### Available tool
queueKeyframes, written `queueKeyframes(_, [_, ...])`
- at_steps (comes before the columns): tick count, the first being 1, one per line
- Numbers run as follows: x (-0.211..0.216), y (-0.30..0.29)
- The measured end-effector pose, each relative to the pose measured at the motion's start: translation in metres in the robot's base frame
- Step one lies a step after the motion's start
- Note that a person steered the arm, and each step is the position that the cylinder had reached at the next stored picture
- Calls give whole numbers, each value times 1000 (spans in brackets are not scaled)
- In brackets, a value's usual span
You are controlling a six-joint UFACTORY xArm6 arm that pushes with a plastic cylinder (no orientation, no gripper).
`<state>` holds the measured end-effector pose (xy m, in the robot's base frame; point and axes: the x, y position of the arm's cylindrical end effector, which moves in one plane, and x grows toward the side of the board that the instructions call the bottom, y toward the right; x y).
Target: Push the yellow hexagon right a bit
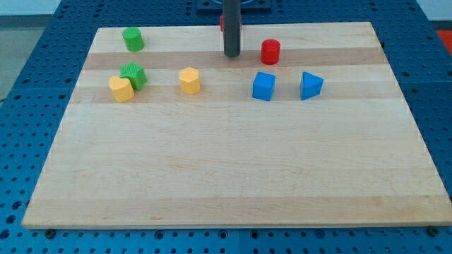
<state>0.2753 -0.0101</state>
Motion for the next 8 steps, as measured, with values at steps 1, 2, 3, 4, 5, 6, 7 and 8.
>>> queueKeyframes(1, [-5, -7])
queueKeyframes(2, [-13, -16])
queueKeyframes(3, [-23, -26])
queueKeyframes(4, [-27, -39])
queueKeyframes(5, [-2, -40])
queueKeyframes(6, [58, -26])
queueKeyframes(7, [110, -12])
queueKeyframes(8, [130, -71])
